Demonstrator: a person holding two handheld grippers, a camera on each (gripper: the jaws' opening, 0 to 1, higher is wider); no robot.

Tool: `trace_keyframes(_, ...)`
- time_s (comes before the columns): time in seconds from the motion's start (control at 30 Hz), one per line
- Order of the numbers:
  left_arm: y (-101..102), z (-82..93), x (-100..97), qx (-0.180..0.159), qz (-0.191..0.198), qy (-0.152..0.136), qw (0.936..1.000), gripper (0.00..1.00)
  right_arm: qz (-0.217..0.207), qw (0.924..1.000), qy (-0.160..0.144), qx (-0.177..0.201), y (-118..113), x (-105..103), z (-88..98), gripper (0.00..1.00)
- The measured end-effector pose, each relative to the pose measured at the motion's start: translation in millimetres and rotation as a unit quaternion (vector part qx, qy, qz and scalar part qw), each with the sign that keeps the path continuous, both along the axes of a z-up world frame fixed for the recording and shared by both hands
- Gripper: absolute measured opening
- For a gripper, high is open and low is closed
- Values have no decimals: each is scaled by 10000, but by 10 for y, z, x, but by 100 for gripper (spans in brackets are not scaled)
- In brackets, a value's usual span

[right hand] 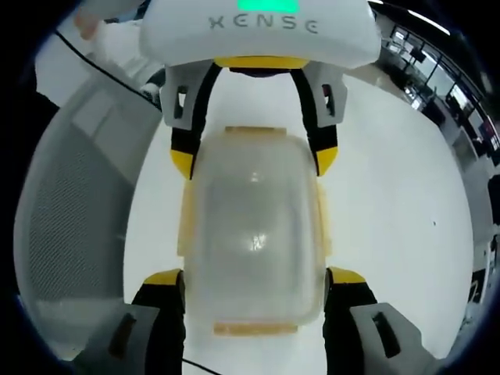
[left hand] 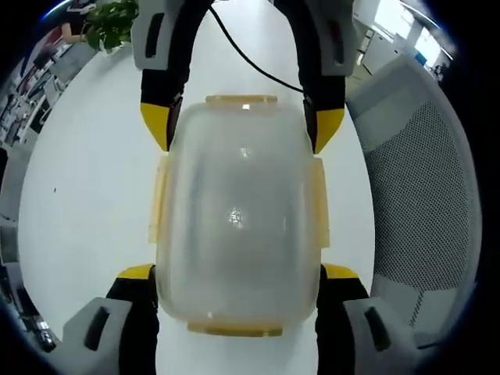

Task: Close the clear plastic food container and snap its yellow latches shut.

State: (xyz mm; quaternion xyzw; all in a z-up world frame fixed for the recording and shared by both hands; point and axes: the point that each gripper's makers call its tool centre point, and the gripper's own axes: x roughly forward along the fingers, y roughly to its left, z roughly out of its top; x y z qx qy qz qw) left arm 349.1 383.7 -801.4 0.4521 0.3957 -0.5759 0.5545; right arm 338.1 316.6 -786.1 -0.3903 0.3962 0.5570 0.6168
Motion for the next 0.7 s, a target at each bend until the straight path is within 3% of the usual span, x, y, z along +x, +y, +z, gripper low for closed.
trace_keyframes(0.7, 381, 3, 45, -95, -4, 23, 10000, 83, -81, 10000, -20, 1, 391, 41, 7, 72)
